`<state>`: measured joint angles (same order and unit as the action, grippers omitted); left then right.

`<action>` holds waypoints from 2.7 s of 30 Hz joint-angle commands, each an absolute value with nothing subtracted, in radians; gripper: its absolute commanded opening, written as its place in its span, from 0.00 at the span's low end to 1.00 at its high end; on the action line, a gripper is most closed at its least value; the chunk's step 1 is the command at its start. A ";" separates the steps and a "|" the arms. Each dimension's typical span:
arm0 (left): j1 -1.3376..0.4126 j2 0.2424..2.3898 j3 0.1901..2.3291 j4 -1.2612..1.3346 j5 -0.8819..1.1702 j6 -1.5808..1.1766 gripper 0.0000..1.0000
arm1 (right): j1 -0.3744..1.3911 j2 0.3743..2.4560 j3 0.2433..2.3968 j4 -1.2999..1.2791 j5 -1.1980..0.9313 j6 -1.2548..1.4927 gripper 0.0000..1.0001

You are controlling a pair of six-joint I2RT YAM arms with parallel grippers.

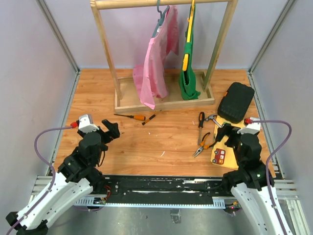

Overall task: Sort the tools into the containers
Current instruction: Move the storage box to the center of the board.

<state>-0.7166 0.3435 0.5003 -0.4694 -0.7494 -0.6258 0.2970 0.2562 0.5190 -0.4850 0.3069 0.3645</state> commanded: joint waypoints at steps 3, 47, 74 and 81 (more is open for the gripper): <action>-0.552 0.449 0.589 -0.480 -0.545 -0.550 0.99 | 0.166 0.399 0.581 -0.497 0.205 0.345 0.99; -0.299 0.594 0.701 -0.453 -0.280 -0.424 0.99 | -0.311 1.396 1.049 -0.287 0.073 0.477 0.99; -0.299 0.652 0.686 -0.419 -0.206 -0.417 0.99 | -0.296 2.072 1.692 -0.137 0.286 0.381 0.99; -0.299 0.666 0.686 -0.419 -0.197 -0.413 0.99 | -0.290 2.163 1.768 -0.069 0.297 0.358 0.99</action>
<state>-0.3092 0.6655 0.6838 -0.4484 -0.2176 -0.4278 -0.2993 2.1197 1.7035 -0.1364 0.2531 0.3885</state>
